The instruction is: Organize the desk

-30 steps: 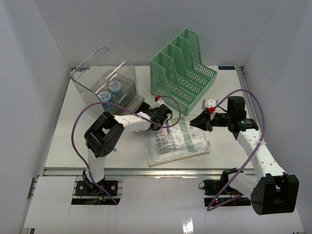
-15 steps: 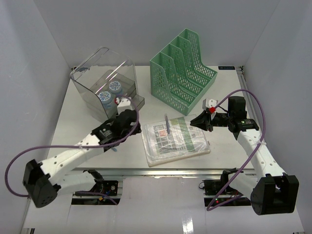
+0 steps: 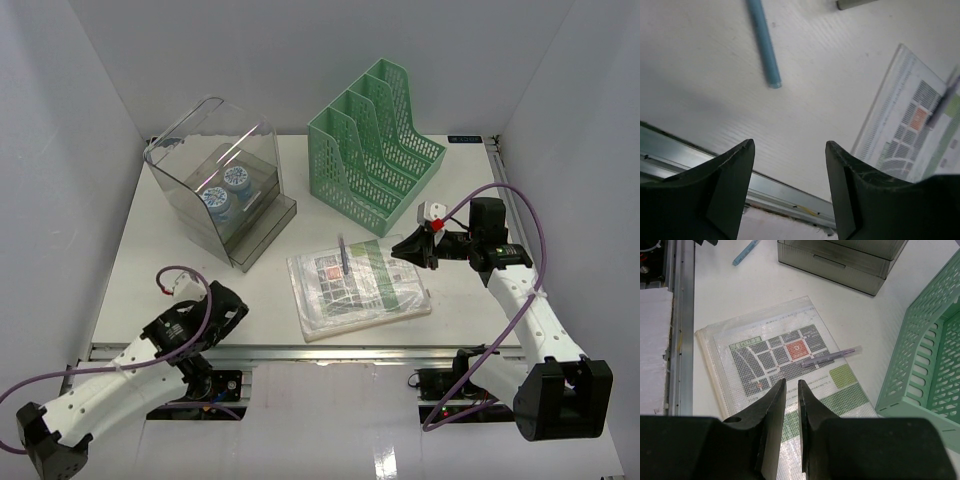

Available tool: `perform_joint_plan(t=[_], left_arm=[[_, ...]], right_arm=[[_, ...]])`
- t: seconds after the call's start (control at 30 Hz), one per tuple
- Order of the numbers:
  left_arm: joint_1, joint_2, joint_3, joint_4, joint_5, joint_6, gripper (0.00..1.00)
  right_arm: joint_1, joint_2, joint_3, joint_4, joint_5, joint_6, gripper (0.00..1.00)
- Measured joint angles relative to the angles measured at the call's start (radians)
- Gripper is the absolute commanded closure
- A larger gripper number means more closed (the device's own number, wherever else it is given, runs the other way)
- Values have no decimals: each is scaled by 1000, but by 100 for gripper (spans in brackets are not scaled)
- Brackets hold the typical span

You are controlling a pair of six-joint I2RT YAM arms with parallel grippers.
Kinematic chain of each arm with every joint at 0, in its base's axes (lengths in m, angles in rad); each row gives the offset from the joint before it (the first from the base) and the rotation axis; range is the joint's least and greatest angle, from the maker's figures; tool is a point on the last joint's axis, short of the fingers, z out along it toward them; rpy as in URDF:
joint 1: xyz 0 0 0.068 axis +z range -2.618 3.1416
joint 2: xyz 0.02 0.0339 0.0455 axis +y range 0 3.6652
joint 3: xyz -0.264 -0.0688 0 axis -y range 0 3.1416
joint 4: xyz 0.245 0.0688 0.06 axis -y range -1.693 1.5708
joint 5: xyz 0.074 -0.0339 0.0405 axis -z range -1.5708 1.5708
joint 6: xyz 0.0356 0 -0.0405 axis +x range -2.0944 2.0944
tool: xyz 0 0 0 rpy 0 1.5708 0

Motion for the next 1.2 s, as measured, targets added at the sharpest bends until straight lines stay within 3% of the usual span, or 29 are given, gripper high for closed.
perform_joint_plan(t=[0.23, 0.43, 0.57, 0.63, 0.7, 0.83, 0.97, 1.2], left_arm=[[50, 291, 72, -64, -75, -54, 23], [358, 386, 72, 88, -26, 162, 25], [474, 418, 71, 210, 40, 297, 27], [506, 468, 72, 260, 76, 345, 36], [535, 537, 72, 300, 111, 382, 53], [569, 662, 79, 344, 170, 426, 57], [582, 671, 82, 372, 198, 437, 62], [597, 630, 38, 437, 242, 426, 94]], right_arm=[[-7, 0, 0, 0, 0, 0, 78], [-14, 0, 0, 0, -1, 0, 78], [-14, -1, 0, 0, -2, 0, 78], [-14, -1, 0, 0, -3, 0, 78], [-15, -2, 0, 0, -2, 0, 78], [-14, -5, 0, 0, -2, 0, 78], [-14, -5, 0, 0, -2, 0, 78], [-15, -5, 0, 0, -3, 0, 78]])
